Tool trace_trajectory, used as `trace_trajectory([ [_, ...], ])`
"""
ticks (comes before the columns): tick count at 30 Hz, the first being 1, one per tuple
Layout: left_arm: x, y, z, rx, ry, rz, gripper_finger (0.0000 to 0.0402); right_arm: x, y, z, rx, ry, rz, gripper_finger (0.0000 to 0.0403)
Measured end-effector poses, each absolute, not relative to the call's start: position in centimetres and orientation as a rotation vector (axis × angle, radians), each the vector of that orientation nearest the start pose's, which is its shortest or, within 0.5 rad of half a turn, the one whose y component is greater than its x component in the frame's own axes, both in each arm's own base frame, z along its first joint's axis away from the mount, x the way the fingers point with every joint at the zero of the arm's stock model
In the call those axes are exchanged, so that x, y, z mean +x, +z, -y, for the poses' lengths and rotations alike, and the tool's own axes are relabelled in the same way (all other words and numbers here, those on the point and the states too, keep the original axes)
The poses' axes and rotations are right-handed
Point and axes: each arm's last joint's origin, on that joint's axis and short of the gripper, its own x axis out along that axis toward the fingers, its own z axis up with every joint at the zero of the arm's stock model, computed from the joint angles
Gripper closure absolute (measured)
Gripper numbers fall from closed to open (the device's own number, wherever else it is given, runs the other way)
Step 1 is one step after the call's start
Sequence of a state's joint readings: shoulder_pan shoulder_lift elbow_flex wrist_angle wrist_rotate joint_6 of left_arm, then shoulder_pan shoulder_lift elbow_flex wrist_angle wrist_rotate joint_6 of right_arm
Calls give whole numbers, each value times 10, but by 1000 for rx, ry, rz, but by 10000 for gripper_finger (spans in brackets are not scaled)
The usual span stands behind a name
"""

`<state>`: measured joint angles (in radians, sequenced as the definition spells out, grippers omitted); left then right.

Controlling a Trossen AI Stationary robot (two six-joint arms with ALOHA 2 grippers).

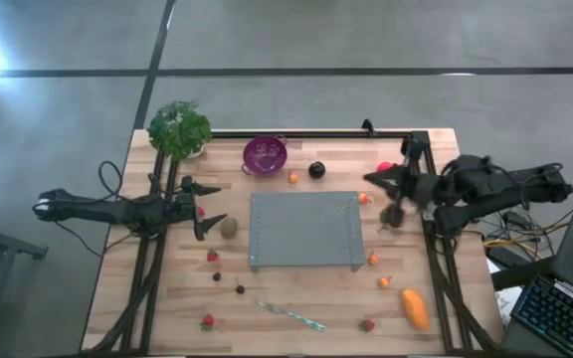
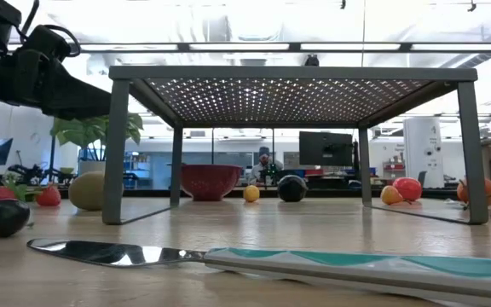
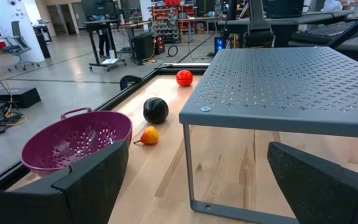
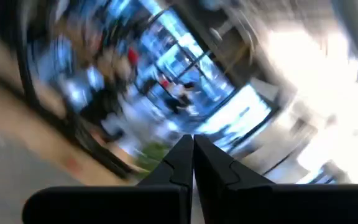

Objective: Pick & Place Fruit
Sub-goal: Put the purple strainer bowl on the shelf

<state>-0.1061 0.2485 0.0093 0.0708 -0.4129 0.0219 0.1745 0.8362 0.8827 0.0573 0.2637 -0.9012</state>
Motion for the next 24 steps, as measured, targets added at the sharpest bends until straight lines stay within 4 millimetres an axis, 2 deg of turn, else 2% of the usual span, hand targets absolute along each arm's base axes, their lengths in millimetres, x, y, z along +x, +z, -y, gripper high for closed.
trace_trajectory([
  [3, 110, 153, 0, 65, 304, -167, 12, 206, 384, -29, -1310, -106, -15, 394],
  [5, 110, 153, 0, 65, 305, -167, 12, 223, 390, -32, -1528, -102, -33, 394],
  [8, 110, 153, 0, 65, 304, -167, 12, 249, 394, -36, -1731, -79, -62, 394],
  [11, 110, 153, 0, 65, 304, -167, 12, 280, 392, -42, -1795, -40, -96, 394],
  [15, 110, 153, 0, 66, 304, -167, 12, 323, 386, -49, -1652, -16, -119, 394],
  [17, 110, 153, 0, 65, 305, -167, 12, 346, 382, -51, -1408, -42, -147, 394],
  [19, 110, 153, 0, 65, 305, -167, 12, 365, 381, -51, -1044, -192, -218, 394],
  [20, 110, 153, 0, 65, 304, -167, 12, 374, 382, -48, -940, -304, -252, 394],
  [24, 110, 153, 0, 65, 305, -167, 12, 385, 409, -21, -858, -709, -345, 394],
])
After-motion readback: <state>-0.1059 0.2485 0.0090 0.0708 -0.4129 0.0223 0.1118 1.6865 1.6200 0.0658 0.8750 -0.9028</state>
